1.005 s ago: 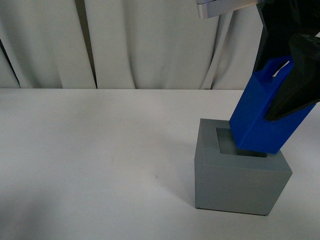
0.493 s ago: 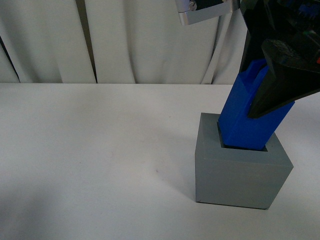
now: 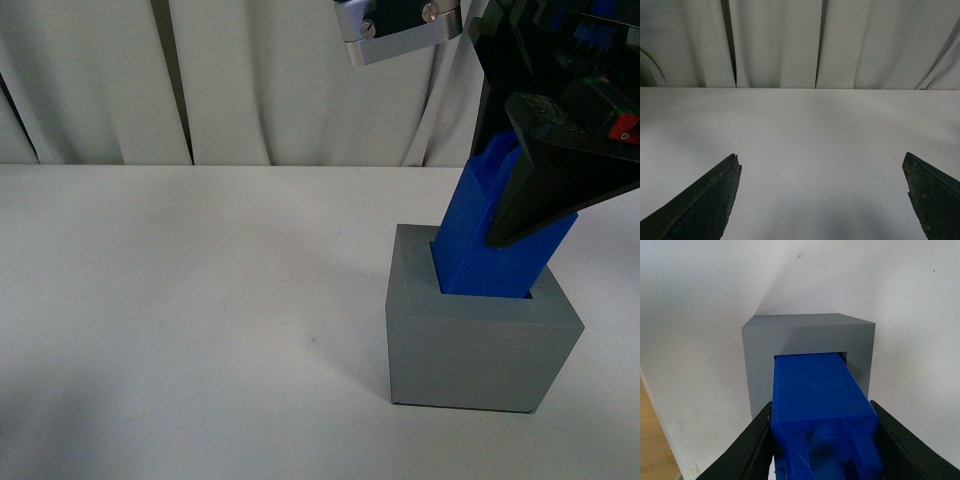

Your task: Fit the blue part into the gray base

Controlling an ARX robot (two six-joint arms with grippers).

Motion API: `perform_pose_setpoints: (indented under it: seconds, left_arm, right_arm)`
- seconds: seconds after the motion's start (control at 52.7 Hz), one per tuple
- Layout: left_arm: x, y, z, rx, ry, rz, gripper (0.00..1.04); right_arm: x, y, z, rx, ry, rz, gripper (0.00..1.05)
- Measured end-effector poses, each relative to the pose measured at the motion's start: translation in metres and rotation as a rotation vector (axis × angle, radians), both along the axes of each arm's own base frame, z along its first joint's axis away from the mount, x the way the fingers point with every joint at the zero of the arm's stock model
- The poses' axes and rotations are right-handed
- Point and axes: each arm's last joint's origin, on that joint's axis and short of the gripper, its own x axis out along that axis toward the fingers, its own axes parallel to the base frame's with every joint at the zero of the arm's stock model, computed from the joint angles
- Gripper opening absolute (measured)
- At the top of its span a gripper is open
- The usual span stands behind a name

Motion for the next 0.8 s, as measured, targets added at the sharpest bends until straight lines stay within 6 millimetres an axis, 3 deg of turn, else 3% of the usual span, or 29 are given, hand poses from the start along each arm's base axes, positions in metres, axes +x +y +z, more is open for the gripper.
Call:
perform_pose_setpoints:
  seconds: [0.322, 0.455, 0.645, 0.797]
  left_arm:
    - [0.000, 0.000, 0.000, 0.000, 0.000, 0.000, 0.99]
    - [0.000, 0.000, 0.000, 0.000, 0.000, 0.000, 0.99]
    - [0.000, 0.000, 0.000, 0.000, 0.000, 0.000, 0.99]
    - [0.000, 0.000, 0.000, 0.000, 0.000, 0.000, 0.99]
  right_arm:
    - [0.001, 0.001, 0.001, -0.028, -0.007, 0.006, 0.48]
    - [0.002, 0.000, 0.004, -0.017, -0.015, 0.007, 0.73]
    - [0.006, -0.002, 0.016, 0.047, -0.033, 0.001, 0.98]
    - [0.011, -0.008, 0.024, 0.118, -0.055, -0.016, 0.97]
